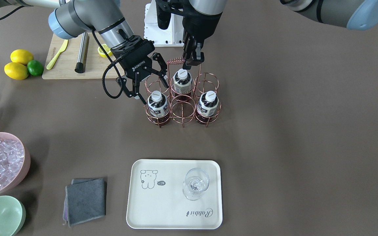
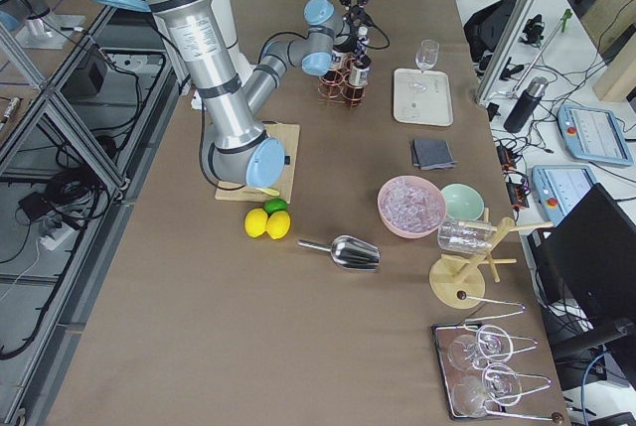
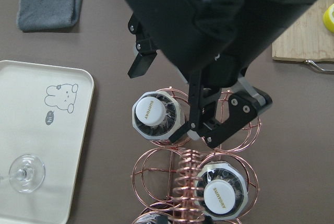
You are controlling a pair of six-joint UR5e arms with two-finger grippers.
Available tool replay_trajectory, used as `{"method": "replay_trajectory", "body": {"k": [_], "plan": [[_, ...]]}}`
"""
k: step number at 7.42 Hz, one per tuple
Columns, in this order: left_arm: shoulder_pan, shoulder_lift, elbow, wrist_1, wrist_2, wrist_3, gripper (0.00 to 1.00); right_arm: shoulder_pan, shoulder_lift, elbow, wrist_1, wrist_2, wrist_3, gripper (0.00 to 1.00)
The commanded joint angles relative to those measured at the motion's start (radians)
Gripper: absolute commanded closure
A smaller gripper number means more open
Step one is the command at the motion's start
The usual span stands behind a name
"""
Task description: Take tea from basket to plate
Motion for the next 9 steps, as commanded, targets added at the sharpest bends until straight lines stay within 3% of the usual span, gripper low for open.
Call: {"method": "replay_trajectory", "body": {"k": [1, 3, 4, 7, 9], "plan": [[0.000, 0.000, 0.001, -0.002, 0.000, 0.000, 1.00, -0.007, 0.010, -0.005, -0.004, -0.025, -0.004, 0.33], [0.000, 0.000, 0.002, -0.002, 0.000, 0.000, 1.00, -0.007, 0.006, -0.006, -0.003, -0.026, -0.004, 0.72], [0.000, 0.000, 0.002, -0.002, 0.000, 0.002, 1.00, -0.007, 0.006, -0.006, -0.005, -0.025, -0.004, 0.98], [0.000, 0.002, 0.002, -0.002, 0.000, 0.002, 1.00, 0.002, 0.006, -0.006, -0.008, -0.019, -0.004, 1.00], [0.000, 0.002, 0.002, -0.002, 0.000, 0.002, 1.00, 0.052, 0.032, 0.006, -0.066, 0.038, -0.006, 1.00]]}}
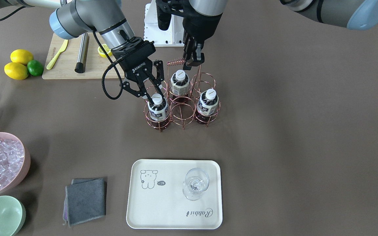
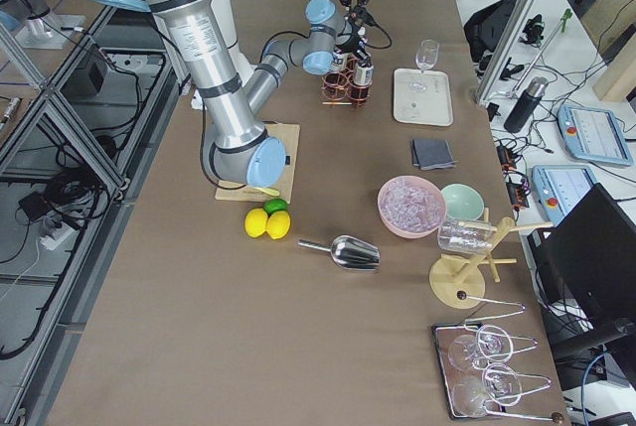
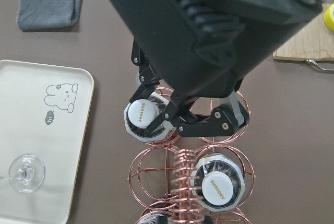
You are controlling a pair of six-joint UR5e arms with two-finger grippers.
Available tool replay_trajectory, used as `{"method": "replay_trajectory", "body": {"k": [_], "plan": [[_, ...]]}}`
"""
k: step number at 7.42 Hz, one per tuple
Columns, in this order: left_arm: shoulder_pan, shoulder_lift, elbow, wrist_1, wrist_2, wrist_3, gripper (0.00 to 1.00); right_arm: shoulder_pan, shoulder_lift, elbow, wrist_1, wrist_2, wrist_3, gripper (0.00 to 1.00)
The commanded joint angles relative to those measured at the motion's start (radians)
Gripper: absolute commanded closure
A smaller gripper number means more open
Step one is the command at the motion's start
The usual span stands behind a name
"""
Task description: Take tea from basket to plate
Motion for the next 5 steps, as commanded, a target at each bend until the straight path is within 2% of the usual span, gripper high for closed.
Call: {"method": "replay_trajectory", "body": {"k": [1, 3, 5], "plan": [[0.000, 0.000, 0.000, 0.000, 0.000, 0.000, 1.00, 0.070, 0.039, 0.011, -0.066, 0.087, 0.001, 1.00], [0.000, 0.000, -0.001, 0.000, 0.000, 0.000, 1.00, 0.084, 0.074, 0.013, -0.103, 0.098, 0.004, 1.00], [0.000, 0.000, -0.005, 0.000, 0.000, 0.000, 1.00, 0.108, 0.103, 0.078, -0.217, 0.132, 0.011, 1.00]]}}
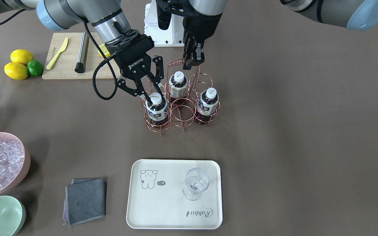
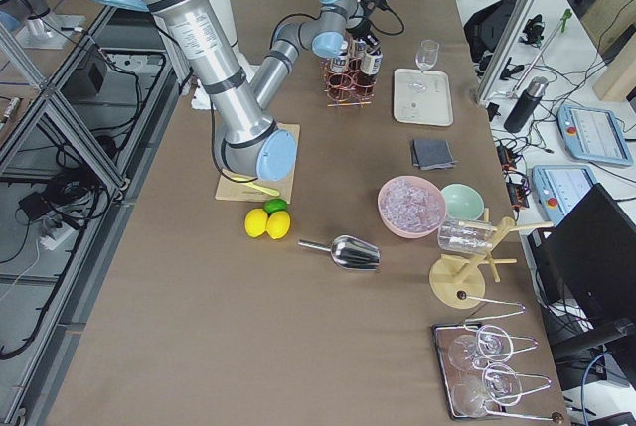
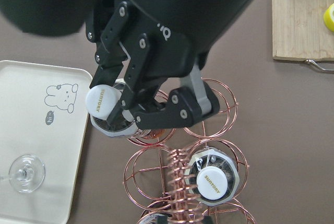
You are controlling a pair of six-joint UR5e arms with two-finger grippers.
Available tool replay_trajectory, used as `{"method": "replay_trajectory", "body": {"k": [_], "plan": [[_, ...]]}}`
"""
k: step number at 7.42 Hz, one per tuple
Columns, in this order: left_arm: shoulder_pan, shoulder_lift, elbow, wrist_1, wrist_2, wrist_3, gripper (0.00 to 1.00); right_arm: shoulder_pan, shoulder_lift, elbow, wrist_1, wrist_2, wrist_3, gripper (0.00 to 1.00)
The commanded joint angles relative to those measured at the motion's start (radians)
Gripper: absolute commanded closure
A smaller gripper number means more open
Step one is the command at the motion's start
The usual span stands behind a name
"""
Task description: Take tea from basket to plate
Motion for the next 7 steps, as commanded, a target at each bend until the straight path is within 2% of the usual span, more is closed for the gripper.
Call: {"method": "replay_trajectory", "body": {"k": [1, 2, 4, 6, 7], "plan": [[-0.002, 0.000, -0.002, 0.000, -0.002, 0.000, 1.00, 0.100, 0.032, 0.086, -0.131, 0.142, 0.004, 1.00], [0.000, 0.000, -0.004, 0.000, -0.002, 0.000, 1.00, 0.167, 0.053, 0.085, -0.145, 0.230, 0.006, 1.00], [0.000, 0.000, -0.002, 0.000, 0.000, 0.000, 1.00, 0.234, 0.096, 0.081, -0.197, 0.263, 0.003, 1.00], [-0.002, 0.001, -0.002, 0.000, -0.002, 0.002, 1.00, 0.266, 0.092, 0.065, -0.184, 0.257, 0.004, 1.00], [-0.002, 0.006, -0.004, 0.000, -0.002, 0.003, 1.00, 0.295, 0.086, 0.021, -0.173, 0.253, -0.003, 1.00]]}}
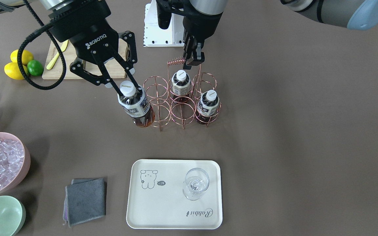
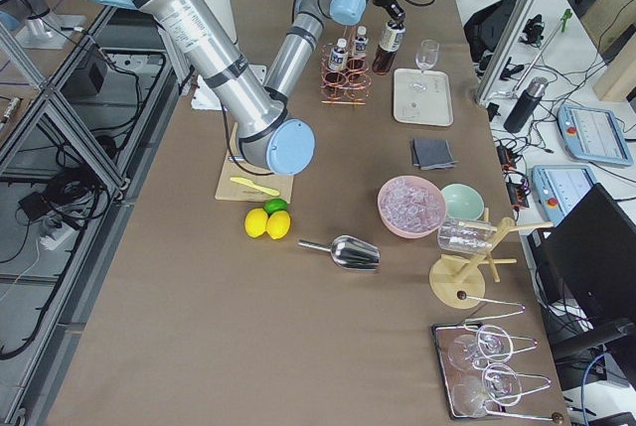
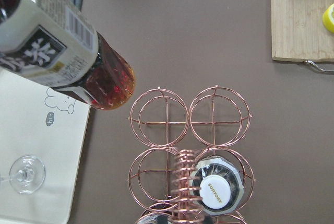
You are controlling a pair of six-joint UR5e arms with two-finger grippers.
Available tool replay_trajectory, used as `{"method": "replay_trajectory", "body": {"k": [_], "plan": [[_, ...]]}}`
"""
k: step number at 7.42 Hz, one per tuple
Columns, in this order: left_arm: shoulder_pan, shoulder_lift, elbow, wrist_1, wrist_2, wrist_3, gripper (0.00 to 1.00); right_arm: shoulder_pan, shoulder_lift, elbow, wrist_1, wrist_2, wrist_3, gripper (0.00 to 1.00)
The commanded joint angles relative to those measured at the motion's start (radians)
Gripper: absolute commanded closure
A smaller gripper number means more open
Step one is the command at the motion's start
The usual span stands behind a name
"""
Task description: Take tea from basket to plate
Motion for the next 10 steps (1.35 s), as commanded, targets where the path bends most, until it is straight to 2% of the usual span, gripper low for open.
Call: {"method": "replay_trajectory", "body": {"k": [1, 3, 4, 5, 7, 9, 10], "plan": [[0.000, 0.005, 0.000, 0.000, 0.000, 0.005, 1.00, 0.053, -0.008, -0.127, 0.122, -0.042, -0.006, 1.00], [-0.010, 0.005, -0.004, 0.000, 0.001, 0.010, 1.00, 0.080, 0.013, -0.304, 0.298, -0.064, -0.006, 1.00], [-0.031, 0.005, -0.006, 0.000, -0.003, 0.010, 1.00, 0.082, 0.047, -0.419, 0.408, -0.097, 0.000, 1.00], [-0.055, 0.005, -0.012, 0.002, -0.008, 0.011, 1.00, 0.082, 0.096, -0.528, 0.470, -0.114, 0.003, 1.00], [-0.095, 0.021, -0.023, 0.008, -0.011, 0.013, 1.00, 0.056, 0.127, -0.593, 0.498, -0.166, 0.004, 1.00], [-0.147, 0.048, -0.030, 0.009, -0.014, 0.063, 1.00, -0.004, 0.125, -0.599, 0.498, -0.223, 0.009, 1.00], [-0.187, 0.074, -0.030, 0.008, -0.044, 0.089, 1.00, -0.031, 0.124, -0.601, 0.498, -0.251, 0.009, 1.00]]}}
